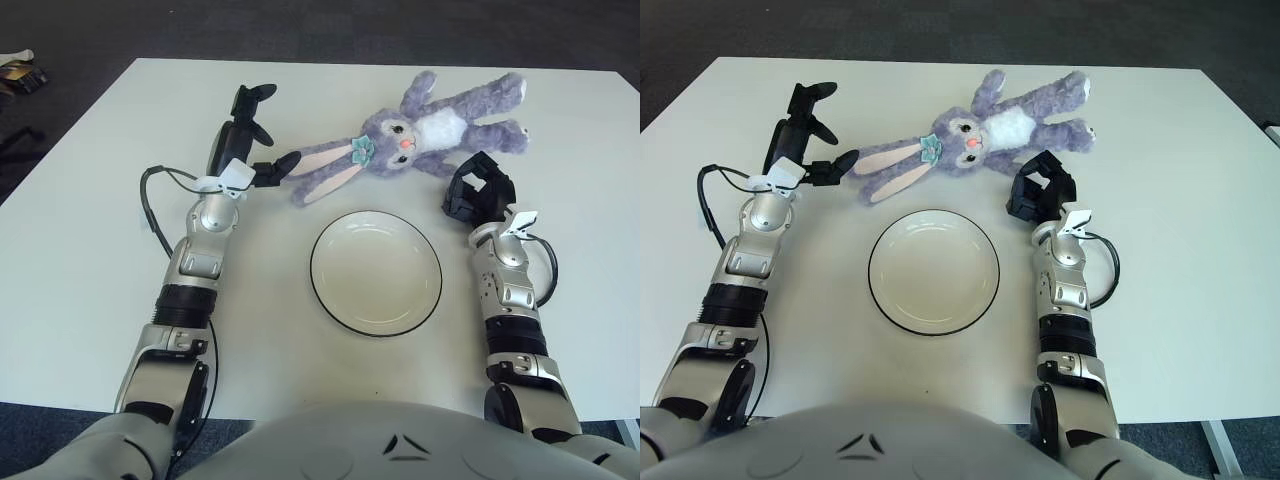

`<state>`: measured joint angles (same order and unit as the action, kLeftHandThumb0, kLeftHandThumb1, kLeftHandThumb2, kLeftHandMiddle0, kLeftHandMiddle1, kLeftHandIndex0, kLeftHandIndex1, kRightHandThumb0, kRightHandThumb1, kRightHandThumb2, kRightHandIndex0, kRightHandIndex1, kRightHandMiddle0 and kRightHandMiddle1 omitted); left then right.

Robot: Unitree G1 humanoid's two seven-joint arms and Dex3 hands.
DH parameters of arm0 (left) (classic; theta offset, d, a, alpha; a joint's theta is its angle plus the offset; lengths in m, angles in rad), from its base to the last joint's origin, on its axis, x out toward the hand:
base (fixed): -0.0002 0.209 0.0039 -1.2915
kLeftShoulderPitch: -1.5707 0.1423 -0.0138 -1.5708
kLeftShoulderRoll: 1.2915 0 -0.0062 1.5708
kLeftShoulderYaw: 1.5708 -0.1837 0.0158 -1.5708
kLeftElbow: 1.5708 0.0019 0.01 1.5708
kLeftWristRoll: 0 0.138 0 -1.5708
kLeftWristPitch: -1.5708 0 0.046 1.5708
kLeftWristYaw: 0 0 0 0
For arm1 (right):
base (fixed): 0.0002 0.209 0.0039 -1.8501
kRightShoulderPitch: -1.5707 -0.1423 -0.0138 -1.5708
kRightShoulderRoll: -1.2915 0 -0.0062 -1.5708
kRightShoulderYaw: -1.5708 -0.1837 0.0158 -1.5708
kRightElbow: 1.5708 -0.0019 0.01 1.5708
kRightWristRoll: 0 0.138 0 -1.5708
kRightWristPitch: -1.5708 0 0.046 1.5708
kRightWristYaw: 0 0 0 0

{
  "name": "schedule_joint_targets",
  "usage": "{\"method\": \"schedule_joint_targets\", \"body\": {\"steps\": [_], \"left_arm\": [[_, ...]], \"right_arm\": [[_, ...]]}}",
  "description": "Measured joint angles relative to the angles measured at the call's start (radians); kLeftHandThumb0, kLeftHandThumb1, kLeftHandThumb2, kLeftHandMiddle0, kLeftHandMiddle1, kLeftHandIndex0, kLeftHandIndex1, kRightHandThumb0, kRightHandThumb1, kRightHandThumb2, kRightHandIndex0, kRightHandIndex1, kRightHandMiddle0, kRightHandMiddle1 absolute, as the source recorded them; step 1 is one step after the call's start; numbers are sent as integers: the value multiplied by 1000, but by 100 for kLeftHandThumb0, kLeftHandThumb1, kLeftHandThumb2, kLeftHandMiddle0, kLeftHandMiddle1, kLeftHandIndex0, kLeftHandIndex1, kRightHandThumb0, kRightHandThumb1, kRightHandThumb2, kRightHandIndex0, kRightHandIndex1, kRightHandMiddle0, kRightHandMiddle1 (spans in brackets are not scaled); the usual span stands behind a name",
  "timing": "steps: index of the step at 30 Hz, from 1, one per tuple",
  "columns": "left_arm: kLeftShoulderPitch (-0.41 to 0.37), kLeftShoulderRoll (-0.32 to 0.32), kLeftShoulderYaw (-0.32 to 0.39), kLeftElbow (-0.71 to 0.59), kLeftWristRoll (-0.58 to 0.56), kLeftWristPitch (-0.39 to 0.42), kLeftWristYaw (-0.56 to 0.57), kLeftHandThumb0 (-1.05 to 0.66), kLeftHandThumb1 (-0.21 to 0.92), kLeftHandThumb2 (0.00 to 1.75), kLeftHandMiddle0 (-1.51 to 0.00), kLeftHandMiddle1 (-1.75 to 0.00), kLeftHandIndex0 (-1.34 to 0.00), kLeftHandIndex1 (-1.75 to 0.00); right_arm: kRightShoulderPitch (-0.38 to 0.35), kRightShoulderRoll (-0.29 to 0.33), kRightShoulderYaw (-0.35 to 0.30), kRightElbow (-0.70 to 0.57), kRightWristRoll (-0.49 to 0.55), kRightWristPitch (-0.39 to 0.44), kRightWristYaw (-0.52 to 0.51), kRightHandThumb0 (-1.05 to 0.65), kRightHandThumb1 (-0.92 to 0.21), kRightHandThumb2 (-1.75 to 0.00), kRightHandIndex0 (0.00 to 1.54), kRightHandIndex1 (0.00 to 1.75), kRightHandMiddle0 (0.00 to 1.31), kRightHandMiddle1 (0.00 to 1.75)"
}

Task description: Put the doll into the plate.

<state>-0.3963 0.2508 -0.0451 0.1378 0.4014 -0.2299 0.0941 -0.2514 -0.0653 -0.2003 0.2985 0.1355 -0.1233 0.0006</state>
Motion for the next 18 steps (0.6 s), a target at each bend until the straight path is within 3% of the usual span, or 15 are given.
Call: {"method": "schedule_joint_targets", "body": {"steps": [2,6,9,18], "left_arm": [[-10,6,-10,1,28,-8,12,-89,61,63,-7,-163,0,-89],[-22,11,-28,6,65,-19,30,-92,67,58,-1,-124,0,-86],[-31,17,-49,10,114,-19,49,-94,72,53,0,-108,0,-83],[-58,19,-116,-5,207,9,53,-93,74,49,0,-102,0,-92]], "right_arm": [[0,0,0,0,0,0,1,-49,-29,-135,105,175,64,175],[0,0,0,0,0,0,2,-49,-29,-135,105,175,64,175],[1,0,1,0,0,0,2,-49,-29,-135,105,175,64,175],[2,-2,1,0,0,0,4,-49,-28,-136,105,175,64,175]]}}
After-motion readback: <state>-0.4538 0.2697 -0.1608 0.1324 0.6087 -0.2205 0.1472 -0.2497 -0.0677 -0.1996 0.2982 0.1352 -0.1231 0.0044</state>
